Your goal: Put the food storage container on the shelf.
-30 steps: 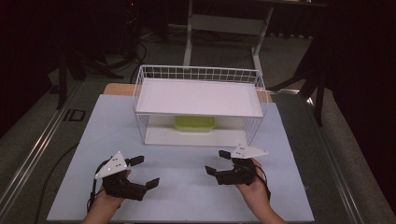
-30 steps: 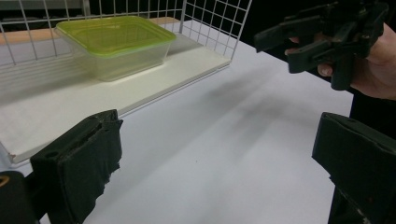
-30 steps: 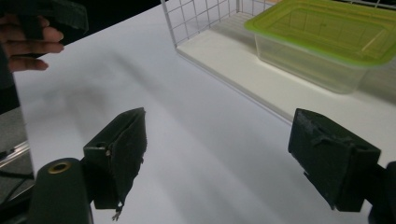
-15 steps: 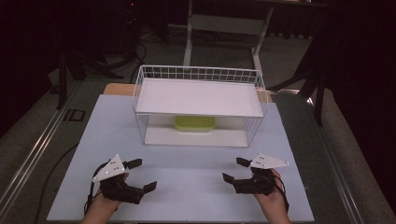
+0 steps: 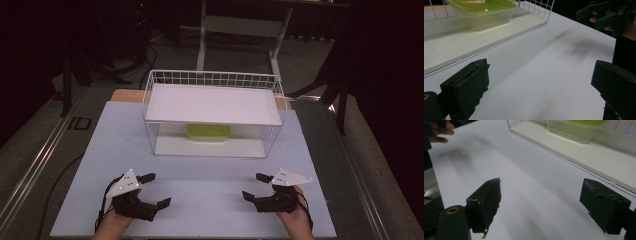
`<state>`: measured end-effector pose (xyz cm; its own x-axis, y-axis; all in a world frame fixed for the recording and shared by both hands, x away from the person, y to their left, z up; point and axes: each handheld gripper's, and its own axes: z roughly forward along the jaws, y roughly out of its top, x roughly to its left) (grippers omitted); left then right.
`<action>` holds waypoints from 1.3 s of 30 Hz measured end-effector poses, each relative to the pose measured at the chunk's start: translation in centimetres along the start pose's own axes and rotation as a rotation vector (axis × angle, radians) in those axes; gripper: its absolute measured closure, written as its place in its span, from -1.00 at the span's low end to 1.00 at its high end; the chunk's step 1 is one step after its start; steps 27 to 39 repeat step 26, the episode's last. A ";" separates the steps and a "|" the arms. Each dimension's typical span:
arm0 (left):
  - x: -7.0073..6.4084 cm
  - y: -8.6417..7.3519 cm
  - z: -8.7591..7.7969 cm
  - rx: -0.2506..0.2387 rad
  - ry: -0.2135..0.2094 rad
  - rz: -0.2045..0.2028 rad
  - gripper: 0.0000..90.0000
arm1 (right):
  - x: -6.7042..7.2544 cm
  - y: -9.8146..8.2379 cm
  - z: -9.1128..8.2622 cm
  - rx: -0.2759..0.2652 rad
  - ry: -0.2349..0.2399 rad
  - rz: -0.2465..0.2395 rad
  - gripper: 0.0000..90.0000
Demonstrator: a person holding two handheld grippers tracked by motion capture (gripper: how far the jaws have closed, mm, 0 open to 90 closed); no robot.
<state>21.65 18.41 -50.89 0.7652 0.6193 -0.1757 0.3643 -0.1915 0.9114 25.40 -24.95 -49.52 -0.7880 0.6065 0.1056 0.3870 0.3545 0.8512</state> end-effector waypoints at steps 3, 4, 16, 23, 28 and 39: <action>0.1 -0.2 -0.1 -0.003 0.008 -0.003 -0.95 | -0.4 -0.3 0.3 0.005 0.009 -0.009 -0.63; 0.1 -0.2 0.0 0.001 0.012 0.007 -0.95 | -0.6 -0.5 0.4 0.008 0.007 -0.016 -0.63; 0.2 -0.6 -0.1 0.006 0.017 0.001 -0.95 | -1.5 -1.1 1.4 0.050 -0.005 -0.009 -0.63; 0.3 -0.8 -0.2 0.012 0.021 -0.004 -0.95 | -1.6 -0.9 1.4 0.038 -0.005 -0.005 -0.63; 0.3 -0.9 -0.2 0.015 0.023 -0.007 -0.95 | -1.7 -0.9 1.4 0.034 0.000 -0.001 -0.63; 0.3 -0.9 -0.2 0.015 0.023 -0.007 -0.95 | -1.7 -0.9 1.4 0.034 0.000 -0.001 -0.63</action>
